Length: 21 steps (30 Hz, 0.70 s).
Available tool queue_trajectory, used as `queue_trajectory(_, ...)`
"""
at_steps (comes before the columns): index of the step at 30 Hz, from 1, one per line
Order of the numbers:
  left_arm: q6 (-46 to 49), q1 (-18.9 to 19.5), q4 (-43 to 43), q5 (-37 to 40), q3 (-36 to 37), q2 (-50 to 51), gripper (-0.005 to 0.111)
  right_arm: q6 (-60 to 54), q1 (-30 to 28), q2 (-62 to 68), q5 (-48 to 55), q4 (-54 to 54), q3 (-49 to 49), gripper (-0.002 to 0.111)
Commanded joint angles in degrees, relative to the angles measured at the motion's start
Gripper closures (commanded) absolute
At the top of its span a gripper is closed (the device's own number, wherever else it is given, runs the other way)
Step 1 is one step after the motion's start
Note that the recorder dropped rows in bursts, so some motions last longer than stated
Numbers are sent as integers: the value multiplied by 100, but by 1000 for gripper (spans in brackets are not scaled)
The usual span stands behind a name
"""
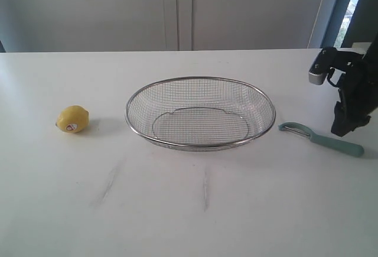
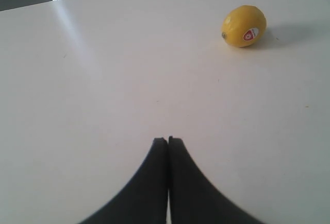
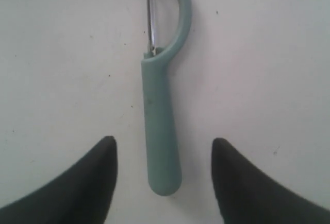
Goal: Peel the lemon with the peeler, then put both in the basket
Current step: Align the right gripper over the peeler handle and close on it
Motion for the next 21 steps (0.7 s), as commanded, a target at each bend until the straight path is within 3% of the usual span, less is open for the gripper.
queue_trajectory(1,-28,15,-14,-22,-10,-30,106,12,-29,48,-45,-21,-31,43)
queue_trajectory(21,-28,15,-14,-22,-10,-30,106,-33,-29,482,-475,-444,102,43)
